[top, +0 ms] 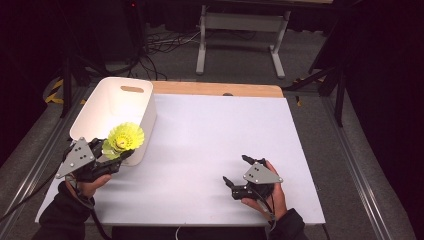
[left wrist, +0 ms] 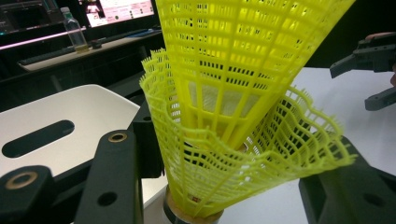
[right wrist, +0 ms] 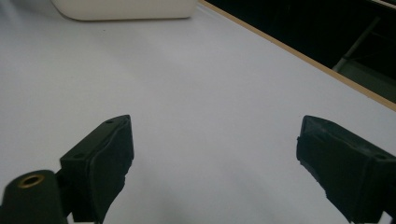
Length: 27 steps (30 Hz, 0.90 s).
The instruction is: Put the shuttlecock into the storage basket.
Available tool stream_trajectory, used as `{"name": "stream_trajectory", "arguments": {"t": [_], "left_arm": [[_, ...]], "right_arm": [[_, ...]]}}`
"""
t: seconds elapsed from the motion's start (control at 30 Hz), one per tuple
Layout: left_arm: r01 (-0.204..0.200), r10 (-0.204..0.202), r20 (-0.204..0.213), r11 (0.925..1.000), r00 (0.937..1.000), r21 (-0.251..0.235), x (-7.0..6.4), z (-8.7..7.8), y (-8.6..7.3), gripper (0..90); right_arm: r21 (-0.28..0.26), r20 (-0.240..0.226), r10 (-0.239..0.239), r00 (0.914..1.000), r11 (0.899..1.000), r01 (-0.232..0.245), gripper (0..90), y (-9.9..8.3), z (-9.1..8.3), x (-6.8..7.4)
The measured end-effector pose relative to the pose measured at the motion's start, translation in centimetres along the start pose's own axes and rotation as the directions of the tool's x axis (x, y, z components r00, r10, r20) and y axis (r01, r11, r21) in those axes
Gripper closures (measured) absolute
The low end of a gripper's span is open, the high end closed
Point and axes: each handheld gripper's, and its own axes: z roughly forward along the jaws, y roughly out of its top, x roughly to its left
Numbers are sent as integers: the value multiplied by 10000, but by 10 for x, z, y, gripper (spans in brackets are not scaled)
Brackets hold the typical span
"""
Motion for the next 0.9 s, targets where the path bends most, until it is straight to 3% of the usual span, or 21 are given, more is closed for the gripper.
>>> {"name": "stream_trajectory", "arguments": {"t": [0.67,0.9], "left_arm": [[256,-257,7,9992,9997,317,25,-14,29,497],[429,-428,-19,9977,9991,521,36,-9,35,492]], "right_arm": [[-25,-42,134,9999,9999,-135,122,0,0,0],[-37,-34,225,9997,9997,-226,122,0,0,-1]]}}
